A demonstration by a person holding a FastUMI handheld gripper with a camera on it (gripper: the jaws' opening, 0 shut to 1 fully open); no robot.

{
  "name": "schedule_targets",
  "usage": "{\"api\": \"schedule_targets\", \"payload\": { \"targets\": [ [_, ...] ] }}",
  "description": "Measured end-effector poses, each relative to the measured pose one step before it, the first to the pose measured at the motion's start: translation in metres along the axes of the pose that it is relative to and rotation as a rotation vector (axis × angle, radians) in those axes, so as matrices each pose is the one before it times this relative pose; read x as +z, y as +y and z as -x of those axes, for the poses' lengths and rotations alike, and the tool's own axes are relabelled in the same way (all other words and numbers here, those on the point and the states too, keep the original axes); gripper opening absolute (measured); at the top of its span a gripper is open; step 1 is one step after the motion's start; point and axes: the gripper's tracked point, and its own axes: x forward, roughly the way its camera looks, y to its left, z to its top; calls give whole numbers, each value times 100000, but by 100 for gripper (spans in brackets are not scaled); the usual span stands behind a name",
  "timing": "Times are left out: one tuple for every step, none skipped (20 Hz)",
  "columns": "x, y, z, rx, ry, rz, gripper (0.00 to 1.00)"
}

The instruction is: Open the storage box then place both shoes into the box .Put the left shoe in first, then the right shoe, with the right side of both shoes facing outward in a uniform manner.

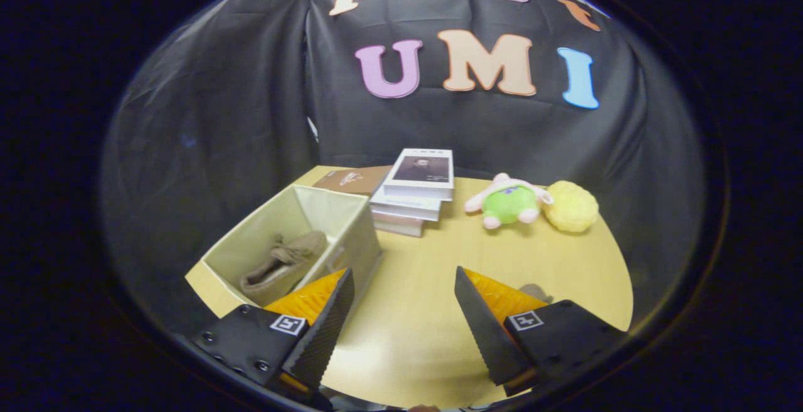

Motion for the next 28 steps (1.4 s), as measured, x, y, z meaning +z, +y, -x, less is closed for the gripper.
{"api": "schedule_targets", "payload": {
  "targets": [
    [-195, -1656, 781, -2250, -508, 322, 100],
    [-314, -1902, 374, -2888, -197, 329, 100],
    [-570, -1911, 246, -2729, 439, 360, 100],
    [-692, -1754, 164, -2169, 993, 223, 100],
    [-780, -1804, -18, -1885, 990, 30, 100],
    [-630, -1579, -31, -1186, 226, -383, 100],
    [-966, -1617, -867, -1710, 156, -607, 100],
    [-790, -1520, -130, -1898, 805, -1254, 100],
    [-1058, -1374, -367, -1329, 1165, -1910, 100],
    [-753, -1067, -257, -715, 1352, -1509, 100],
    [-983, -924, 123, -516, 1380, -1384, 100],
    [-964, -828, -107, -174, 1753, -551, 100],
    [-1026, -673, -314, -176, 1358, 88, 100],
    [-919, -538, -298, 304, 1863, 774, 100],
    [-848, -115, -501, 578, 1758, 933, 100],
    [-947, -82, -381, 1236, 2058, 1030, 100],
    [-912, -80, -320, 1340, 1972, 1180, 100],
    [-833, -168, -333, 528, 1859, 1054, 100],
    [-686, -248, -361, 289, 1780, 554, 100],
    [-491, -132, -554, 79, 1540, -394, 100],
    [-398, -197, -485, 96, 1902, -905, 100],
    [-484, -130, -694, -267, 2286, -843, 97],
    [-414, -185, -523, -5, 2314, -1024, 92],
    [-273, 313, -435, 1621, 2688, -2088, 88],
    [-223, 291, -187, 1908, 2508, -2553, 83],
    [-189, 174, -133, 841, 2645, -2292, 75],
    [-350, 159, -413, 729, 2124, -1781, 67],
    [-147, 299, -143, 695, 1466, -1624, 58]
  ]
}}
